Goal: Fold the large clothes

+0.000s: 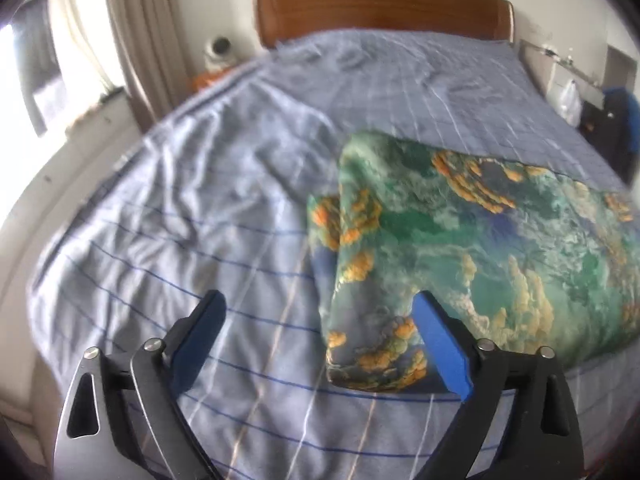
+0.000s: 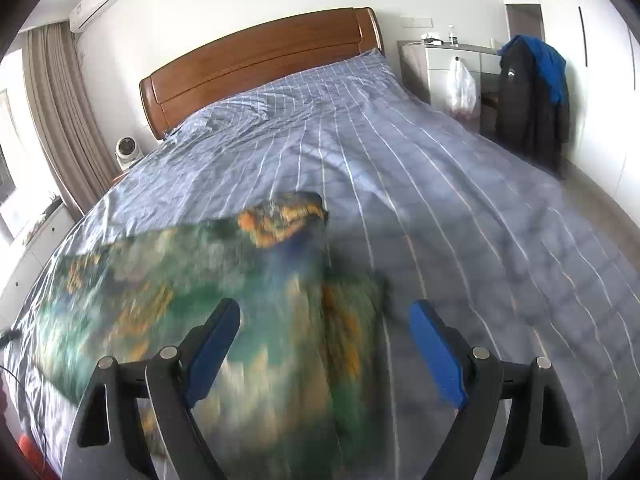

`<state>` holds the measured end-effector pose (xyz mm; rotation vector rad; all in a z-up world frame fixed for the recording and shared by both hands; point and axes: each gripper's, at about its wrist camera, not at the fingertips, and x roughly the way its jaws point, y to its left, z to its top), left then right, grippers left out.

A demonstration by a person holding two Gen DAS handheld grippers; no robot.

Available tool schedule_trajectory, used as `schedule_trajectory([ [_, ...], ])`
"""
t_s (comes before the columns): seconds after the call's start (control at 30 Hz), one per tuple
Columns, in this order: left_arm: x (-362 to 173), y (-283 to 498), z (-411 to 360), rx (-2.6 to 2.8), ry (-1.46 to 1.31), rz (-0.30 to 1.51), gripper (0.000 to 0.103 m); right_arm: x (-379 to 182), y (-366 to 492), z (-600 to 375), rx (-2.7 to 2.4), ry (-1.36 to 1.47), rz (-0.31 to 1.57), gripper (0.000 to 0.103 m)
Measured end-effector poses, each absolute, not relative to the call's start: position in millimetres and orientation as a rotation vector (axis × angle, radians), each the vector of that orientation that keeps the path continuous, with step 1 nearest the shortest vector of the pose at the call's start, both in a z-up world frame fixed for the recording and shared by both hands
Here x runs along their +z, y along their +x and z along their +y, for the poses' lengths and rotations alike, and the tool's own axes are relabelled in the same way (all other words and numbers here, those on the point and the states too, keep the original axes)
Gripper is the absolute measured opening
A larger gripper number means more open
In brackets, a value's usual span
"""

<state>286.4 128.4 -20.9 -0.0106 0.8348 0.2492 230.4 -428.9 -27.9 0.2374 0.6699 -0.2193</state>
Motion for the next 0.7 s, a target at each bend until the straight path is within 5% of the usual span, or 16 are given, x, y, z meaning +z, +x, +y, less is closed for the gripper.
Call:
schedule_trajectory([
  [0.7, -4, 291, 22, 0.100, 0.121, 0.769, 0.096, -91, 146, -375, -0.156, 0.359, 0.762, 0.086],
])
